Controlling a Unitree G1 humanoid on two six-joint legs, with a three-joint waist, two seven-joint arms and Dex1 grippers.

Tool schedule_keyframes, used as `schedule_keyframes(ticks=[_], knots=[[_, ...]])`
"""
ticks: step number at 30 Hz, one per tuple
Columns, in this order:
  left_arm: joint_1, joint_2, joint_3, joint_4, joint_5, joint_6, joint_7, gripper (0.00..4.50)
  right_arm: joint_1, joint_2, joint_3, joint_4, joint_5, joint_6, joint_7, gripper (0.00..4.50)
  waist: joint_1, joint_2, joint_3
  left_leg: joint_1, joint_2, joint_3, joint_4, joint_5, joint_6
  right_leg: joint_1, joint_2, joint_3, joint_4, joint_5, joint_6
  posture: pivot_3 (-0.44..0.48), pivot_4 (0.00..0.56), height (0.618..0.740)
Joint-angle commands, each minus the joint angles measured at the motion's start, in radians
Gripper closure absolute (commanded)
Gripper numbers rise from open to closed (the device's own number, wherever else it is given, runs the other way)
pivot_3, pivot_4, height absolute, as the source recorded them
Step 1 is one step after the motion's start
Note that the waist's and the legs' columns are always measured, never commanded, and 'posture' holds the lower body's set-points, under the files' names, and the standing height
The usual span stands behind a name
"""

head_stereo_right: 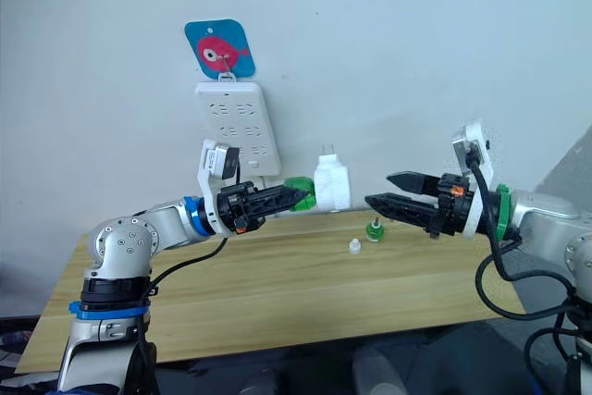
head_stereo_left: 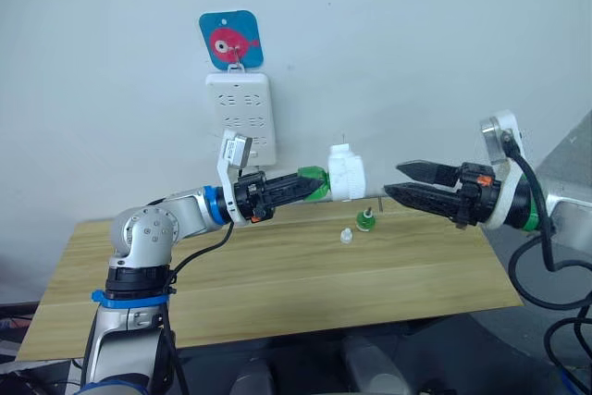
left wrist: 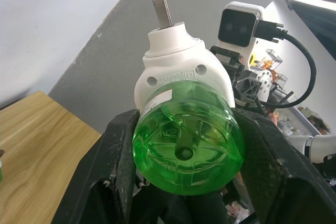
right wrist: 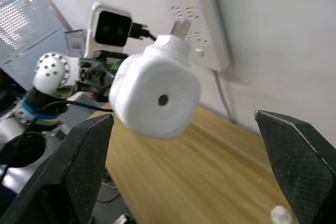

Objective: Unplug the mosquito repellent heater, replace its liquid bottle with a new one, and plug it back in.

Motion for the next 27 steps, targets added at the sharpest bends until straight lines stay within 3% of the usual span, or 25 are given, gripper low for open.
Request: schedule_keyframes(ticks=[1,6,27], knots=[[-0.029,0.019,0.010,-0.056,-0.037,-0.002,-0.036,2.15,-0.033,-0.020,-0.005,0.022,0.127,0.032,-0.050,0.00,-0.001,0.000,0.000,0.000,0.000,0.000,0.000,0.000,0.000,0.000,0.000,0.000,0.000,0.000,0.000,-0.231,0.048,0.740],[-0.030,0.028,0.002,-0.065,-0.038,-0.005,-0.054,2.16,-0.086,-0.032,0.060,0.095,0.299,0.059,-0.148,0.00,-0.002,0.000,0.000,0.000,0.000,0.000,0.000,0.000,0.000,0.000,0.000,0.000,0.000,0.000,0.000,-0.228,0.047,0.740],[-0.013,0.023,-0.005,-0.094,-0.036,-0.017,-0.059,2.16,-0.223,0.058,0.232,0.202,0.466,0.035,-0.307,0.00,0.000,0.000,0.000,0.000,0.000,0.000,0.000,0.000,0.000,0.000,0.000,0.000,0.000,0.000,0.000,-0.213,0.047,0.740]])
